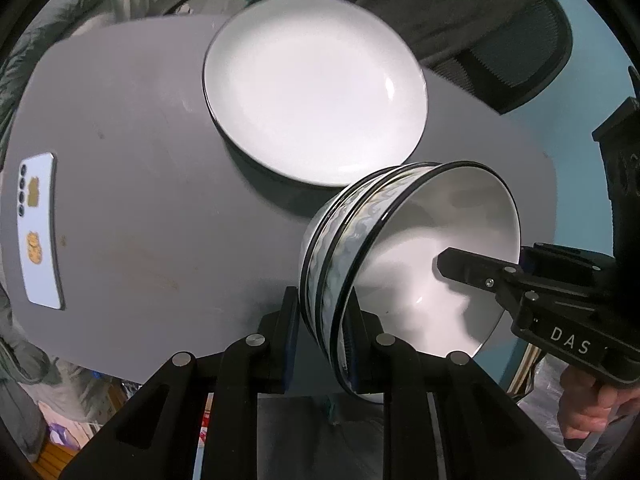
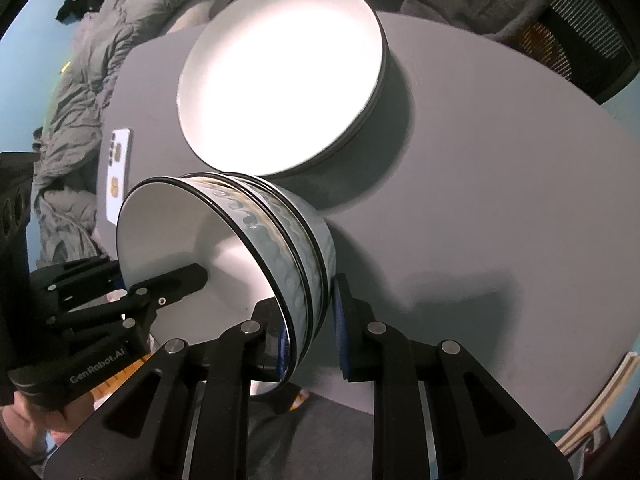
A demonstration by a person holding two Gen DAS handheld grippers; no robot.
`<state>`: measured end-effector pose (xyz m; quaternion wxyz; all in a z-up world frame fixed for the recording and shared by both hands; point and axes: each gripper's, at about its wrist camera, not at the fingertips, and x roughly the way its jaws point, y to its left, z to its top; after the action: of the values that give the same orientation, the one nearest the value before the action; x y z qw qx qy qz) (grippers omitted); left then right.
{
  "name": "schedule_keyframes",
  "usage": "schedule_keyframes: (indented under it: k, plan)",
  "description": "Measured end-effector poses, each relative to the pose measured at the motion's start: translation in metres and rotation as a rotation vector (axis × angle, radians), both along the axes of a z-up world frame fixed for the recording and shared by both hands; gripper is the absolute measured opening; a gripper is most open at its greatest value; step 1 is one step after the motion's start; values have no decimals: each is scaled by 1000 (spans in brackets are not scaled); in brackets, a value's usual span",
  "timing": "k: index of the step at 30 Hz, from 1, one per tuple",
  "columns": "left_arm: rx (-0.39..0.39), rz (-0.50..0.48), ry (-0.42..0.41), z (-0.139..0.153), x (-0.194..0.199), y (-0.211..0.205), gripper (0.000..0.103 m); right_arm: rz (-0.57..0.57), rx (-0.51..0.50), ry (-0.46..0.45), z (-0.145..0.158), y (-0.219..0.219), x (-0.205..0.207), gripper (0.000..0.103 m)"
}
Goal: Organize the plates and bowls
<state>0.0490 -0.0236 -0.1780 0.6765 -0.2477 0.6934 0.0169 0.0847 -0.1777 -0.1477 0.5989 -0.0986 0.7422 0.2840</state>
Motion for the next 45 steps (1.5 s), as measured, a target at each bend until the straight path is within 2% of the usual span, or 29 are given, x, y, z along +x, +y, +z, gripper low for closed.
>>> schedule_keyframes:
  k: [8, 15, 21, 29, 39, 45]
  plan:
    - [23, -1, -55, 36, 12, 19, 20, -2, 31, -38, 30, 15, 11, 19]
    - [59, 5, -75, 43, 40, 40, 19, 20, 42, -78, 37, 34, 33, 19]
    - [96, 10, -69, 28, 70, 44, 19, 29, 27, -83, 22, 47, 56, 18]
    - [128, -17, -22, 3, 84, 47, 19, 16, -16, -18, -12, 52, 70, 18]
    - [148, -14, -8, -6, 98, 52, 19, 6, -22, -12, -18, 59, 81, 19]
    - [153, 7, -17, -11, 105, 60, 19, 33, -33, -48, -16, 71, 88, 19]
